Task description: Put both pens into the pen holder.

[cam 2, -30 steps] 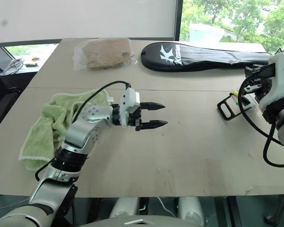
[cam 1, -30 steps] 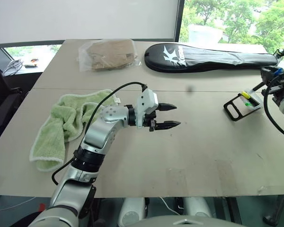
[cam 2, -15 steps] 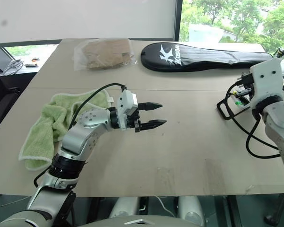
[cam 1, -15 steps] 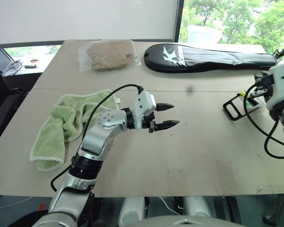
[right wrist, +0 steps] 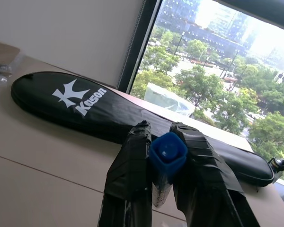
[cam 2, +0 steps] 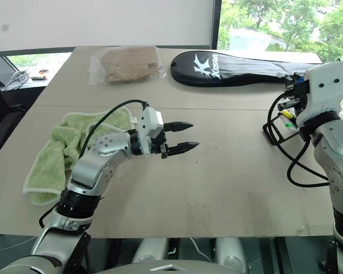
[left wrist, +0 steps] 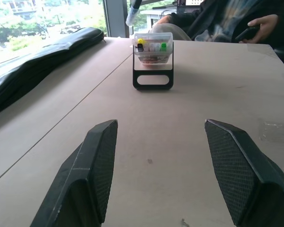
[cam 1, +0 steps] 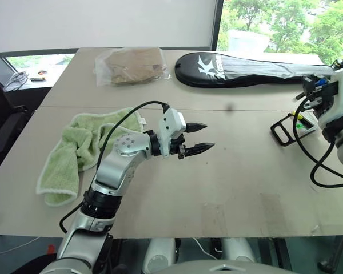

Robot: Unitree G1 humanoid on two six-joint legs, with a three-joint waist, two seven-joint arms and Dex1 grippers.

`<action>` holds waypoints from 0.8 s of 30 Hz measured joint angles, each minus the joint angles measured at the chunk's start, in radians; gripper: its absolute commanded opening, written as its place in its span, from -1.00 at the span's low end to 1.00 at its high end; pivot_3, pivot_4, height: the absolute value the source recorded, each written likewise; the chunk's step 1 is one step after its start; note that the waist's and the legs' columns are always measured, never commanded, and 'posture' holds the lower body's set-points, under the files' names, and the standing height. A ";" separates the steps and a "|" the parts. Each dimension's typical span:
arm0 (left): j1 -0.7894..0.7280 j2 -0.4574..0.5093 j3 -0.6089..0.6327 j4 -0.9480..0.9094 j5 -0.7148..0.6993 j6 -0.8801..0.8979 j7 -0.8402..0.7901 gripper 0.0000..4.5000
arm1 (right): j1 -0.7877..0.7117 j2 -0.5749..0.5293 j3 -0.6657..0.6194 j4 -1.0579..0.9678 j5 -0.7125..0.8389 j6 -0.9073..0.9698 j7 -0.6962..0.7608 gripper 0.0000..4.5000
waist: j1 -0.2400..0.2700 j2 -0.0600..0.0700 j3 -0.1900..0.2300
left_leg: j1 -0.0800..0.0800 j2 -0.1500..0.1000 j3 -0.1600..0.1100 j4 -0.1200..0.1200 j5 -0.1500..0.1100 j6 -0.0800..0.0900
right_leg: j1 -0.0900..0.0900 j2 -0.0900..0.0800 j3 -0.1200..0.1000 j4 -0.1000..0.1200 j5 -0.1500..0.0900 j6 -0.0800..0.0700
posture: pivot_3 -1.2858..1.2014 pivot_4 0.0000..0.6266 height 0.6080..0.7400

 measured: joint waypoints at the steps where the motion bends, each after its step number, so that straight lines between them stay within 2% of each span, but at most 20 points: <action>1: 0.000 0.000 0.005 0.000 -0.005 0.001 -0.003 0.34 | 0.016 0.002 -0.003 0.001 -0.003 0.003 0.004 -0.94 | -0.002 0.000 0.000 | 0.000 0.000 0.000 0.000 0.000 0.000 | 0.000 0.000 0.001 0.000 0.000 0.000 | 0.03 -0.52 1.00; 8: -0.002 0.008 0.017 -0.015 -0.089 0.041 -0.062 0.34 | 0.085 -0.019 0.000 0.001 -0.102 -0.003 0.033 -0.94 | -0.004 0.000 0.000 | 0.001 0.000 0.000 0.000 0.000 0.000 | 0.000 0.001 0.001 0.000 -0.001 0.001 | 0.03 -0.52 1.00; 18: -0.018 0.006 0.030 -0.033 -0.119 0.063 -0.057 0.34 | 0.086 -0.026 0.110 0.067 -0.303 -0.061 0.050 -0.94 | -0.004 0.000 0.000 | 0.001 0.000 0.001 0.000 0.000 0.000 | 0.000 0.001 0.001 0.000 -0.001 0.001 | 0.03 -0.52 1.00; 20: -0.018 0.005 0.031 -0.033 -0.120 0.065 -0.051 0.34 | 0.078 -0.028 0.145 0.122 -0.353 -0.066 0.050 -0.45 | -0.004 0.000 0.000 | 0.001 0.000 0.004 0.000 0.000 0.000 | 0.000 0.001 0.001 0.000 -0.001 0.001 | 0.03 -0.52 1.00; 22: -0.018 0.005 0.033 -0.033 -0.120 0.066 -0.045 0.34 | 0.063 -0.028 0.168 0.166 -0.378 -0.055 0.054 -0.21 | -0.004 0.000 0.000 | 0.001 0.000 0.005 0.000 0.000 0.000 | 0.000 0.001 0.001 0.000 -0.001 0.001 | 0.03 -0.52 1.00; 24: -0.010 0.007 0.034 -0.040 -0.120 0.071 -0.033 0.34 | 0.051 -0.028 0.180 0.205 -0.404 -0.043 0.060 0.21 | -0.004 0.000 0.000 | 0.001 0.000 0.005 0.000 0.000 0.000 | 0.000 0.001 0.001 0.000 0.000 0.001 | 0.03 -0.52 1.00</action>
